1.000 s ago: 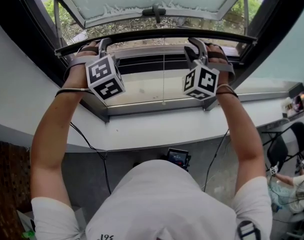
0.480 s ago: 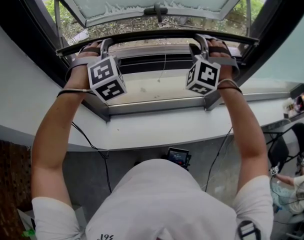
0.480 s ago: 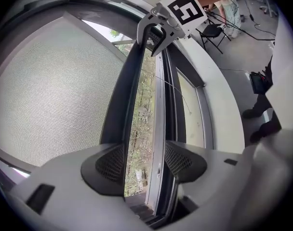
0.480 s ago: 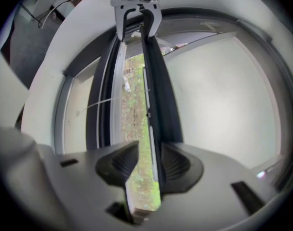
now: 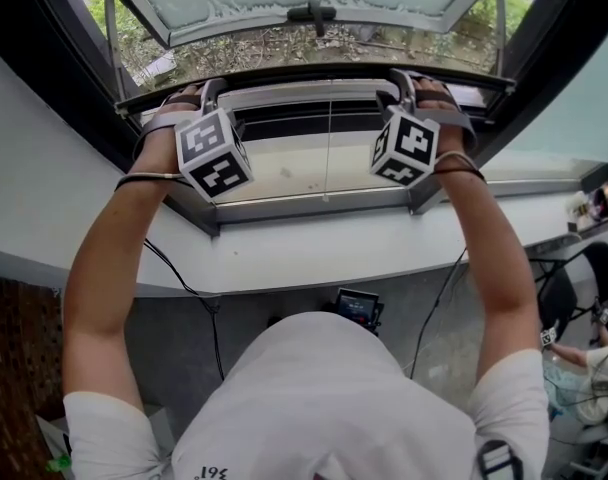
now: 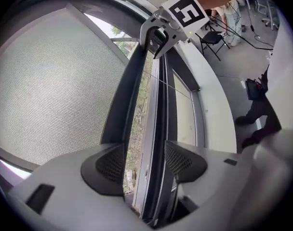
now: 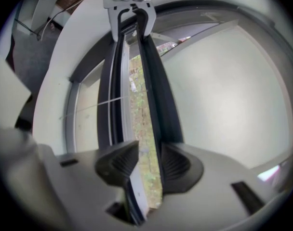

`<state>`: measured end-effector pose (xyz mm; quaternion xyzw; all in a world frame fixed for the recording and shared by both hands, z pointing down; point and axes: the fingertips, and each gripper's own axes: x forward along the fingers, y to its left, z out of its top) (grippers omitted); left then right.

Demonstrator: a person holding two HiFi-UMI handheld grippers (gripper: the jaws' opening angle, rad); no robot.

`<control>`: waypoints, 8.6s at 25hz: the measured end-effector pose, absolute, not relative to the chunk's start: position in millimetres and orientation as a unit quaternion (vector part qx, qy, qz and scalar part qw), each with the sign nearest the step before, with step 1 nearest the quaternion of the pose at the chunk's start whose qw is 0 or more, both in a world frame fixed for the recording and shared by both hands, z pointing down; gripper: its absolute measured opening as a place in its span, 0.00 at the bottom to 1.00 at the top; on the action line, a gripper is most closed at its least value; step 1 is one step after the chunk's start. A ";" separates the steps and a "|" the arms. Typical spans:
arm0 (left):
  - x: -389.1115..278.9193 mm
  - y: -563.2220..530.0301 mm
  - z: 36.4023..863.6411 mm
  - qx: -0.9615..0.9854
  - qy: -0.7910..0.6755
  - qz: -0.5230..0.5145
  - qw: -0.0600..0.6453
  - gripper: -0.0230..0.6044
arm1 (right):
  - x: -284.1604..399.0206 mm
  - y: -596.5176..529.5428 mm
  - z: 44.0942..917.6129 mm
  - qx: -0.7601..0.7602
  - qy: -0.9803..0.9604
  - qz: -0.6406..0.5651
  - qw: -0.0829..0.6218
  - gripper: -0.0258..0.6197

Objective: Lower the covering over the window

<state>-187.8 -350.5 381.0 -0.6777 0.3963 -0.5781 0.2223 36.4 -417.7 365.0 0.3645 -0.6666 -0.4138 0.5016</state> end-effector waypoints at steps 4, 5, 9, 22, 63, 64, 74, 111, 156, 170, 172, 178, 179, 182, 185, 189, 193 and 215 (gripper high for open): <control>-187.8 -349.2 396.3 -0.682 0.386 -0.586 0.207 0.45 | 36.5 -416.8 382.0 0.341 -0.669 -0.400 0.525 0.26; -187.5 -348.5 398.6 -0.684 0.383 -0.586 0.203 0.46 | 37.0 -416.4 384.2 0.338 -0.670 -0.397 0.529 0.26; -184.2 -344.8 404.1 -0.690 0.376 -0.587 0.193 0.49 | 40.9 -413.7 388.8 0.329 -0.667 -0.390 0.544 0.28; -184.0 -340.7 424.4 -0.687 0.367 -0.600 0.182 0.51 | 41.5 -409.7 408.6 0.312 -0.658 -0.383 0.569 0.28; -182.2 -336.8 483.2 -0.690 0.352 -0.614 0.151 0.54 | 41.0 -407.7 466.0 0.304 -0.670 -0.350 0.580 0.28; -181.9 -336.8 483.3 -0.691 0.352 -0.613 0.150 0.54 | 41.3 -407.7 466.1 0.306 -0.671 -0.350 0.578 0.28; -182.7 -344.2 482.0 -0.689 0.358 -0.605 0.178 0.54 | 40.6 -416.1 461.5 0.334 -0.652 -0.372 0.570 0.27; -179.9 -344.6 468.3 -0.728 0.392 -0.534 0.177 0.54 | 40.3 -413.5 457.0 0.322 -0.680 -0.372 0.544 0.27; -102.5 -286.8 344.2 -0.827 0.554 -0.097 -0.005 0.09 | 19.4 -341.9 361.0 0.385 -0.833 -0.250 0.308 0.22; -82.4 -241.2 352.7 -0.820 0.570 -0.036 -0.034 0.08 | 19.1 -307.6 361.7 0.369 -0.878 -0.182 0.245 0.19; -83.2 -231.3 352.8 -0.822 0.568 -0.027 -0.039 0.08 | 18.7 -298.0 359.7 0.372 -0.881 -0.172 0.236 0.19; -84.8 -191.4 361.9 -0.832 0.551 -0.015 -0.057 0.08 | 17.8 -261.4 356.9 0.388 -0.885 -0.142 0.213 0.19; -85.7 -184.0 364.4 -0.835 0.547 -0.015 -0.062 0.08 | 16.9 -254.6 357.4 0.390 -0.885 -0.139 0.213 0.19; -89.9 -162.9 371.9 -0.841 0.537 -0.016 -0.072 0.08 | 12.0 -234.5 359.7 0.397 -0.883 -0.131 0.214 0.19; -93.9 -142.7 377.0 -0.845 0.528 -0.016 -0.082 0.08 | 8.8 -214.7 364.4 0.404 -0.881 -0.119 0.215 0.19; -98.4 -115.3 380.9 -0.850 0.519 -0.012 -0.089 0.08 | 5.9 -186.5 372.3 0.409 -0.882 -0.095 0.211 0.18; -102.7 -90.8 385.3 -0.853 0.514 -0.015 -0.091 0.08 | 2.5 -158.4 384.6 0.410 -0.887 -0.056 0.205 0.18; -97.3 -6.2 419.7 -0.870 0.476 -0.039 -0.121 0.08 | 18.3 -59.9 436.5 0.426 -0.880 0.053 0.204 0.17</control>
